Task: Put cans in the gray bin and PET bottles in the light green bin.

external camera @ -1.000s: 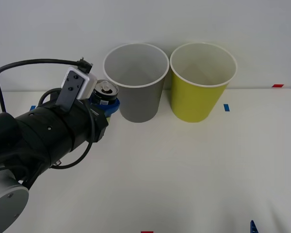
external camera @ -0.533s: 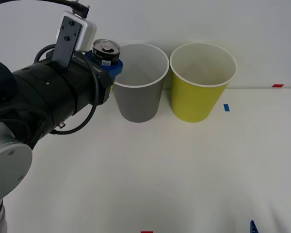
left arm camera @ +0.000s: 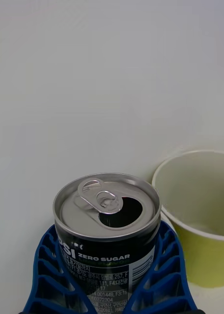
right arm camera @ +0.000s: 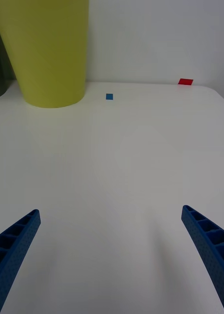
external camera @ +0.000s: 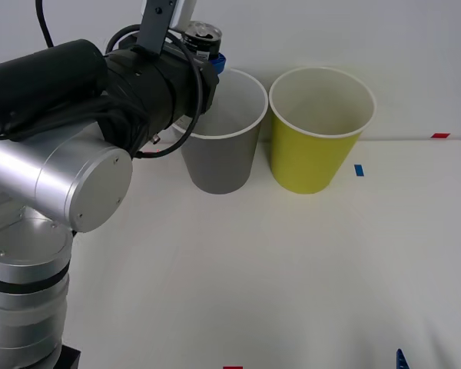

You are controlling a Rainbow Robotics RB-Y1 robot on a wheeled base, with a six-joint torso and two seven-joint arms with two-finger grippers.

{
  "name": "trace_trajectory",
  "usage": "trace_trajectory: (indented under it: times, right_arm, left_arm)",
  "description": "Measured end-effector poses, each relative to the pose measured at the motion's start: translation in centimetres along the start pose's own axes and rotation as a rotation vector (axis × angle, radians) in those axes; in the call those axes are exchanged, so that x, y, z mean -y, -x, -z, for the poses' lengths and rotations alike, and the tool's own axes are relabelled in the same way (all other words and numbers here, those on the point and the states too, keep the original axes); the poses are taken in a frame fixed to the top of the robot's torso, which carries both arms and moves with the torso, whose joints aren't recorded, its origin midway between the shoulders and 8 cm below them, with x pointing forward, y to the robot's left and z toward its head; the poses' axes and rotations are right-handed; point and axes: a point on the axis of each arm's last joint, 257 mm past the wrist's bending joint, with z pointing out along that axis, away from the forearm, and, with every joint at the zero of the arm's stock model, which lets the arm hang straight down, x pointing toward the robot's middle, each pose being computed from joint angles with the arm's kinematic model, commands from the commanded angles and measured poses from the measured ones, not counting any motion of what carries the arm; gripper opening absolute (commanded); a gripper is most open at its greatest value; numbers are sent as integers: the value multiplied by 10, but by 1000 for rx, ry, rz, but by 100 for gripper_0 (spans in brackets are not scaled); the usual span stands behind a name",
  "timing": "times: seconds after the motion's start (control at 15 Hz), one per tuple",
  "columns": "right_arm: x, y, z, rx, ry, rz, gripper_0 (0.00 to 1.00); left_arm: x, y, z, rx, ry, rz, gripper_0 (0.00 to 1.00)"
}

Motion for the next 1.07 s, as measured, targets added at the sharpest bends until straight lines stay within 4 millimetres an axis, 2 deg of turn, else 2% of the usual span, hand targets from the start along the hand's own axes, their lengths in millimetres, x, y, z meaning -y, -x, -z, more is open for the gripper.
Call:
trace_trajectory:
  times: [0.4,0.6,0.8,1.07]
  right_arm:
    - [0,0,0,0,0,0,100]
    - [0,0,0,0,0,0,100]
    - [0,0,0,0,0,0,100]
    - [0,0,0,0,0,0,100]
  left_arm:
    - [20,-1,-57,52,-39,44,0]
    - [21,-2,-82,73,-43,46,0]
    - [13,-10,-96,85,-21,45,0]
    - [-7,-21,-105,77,23,84,0]
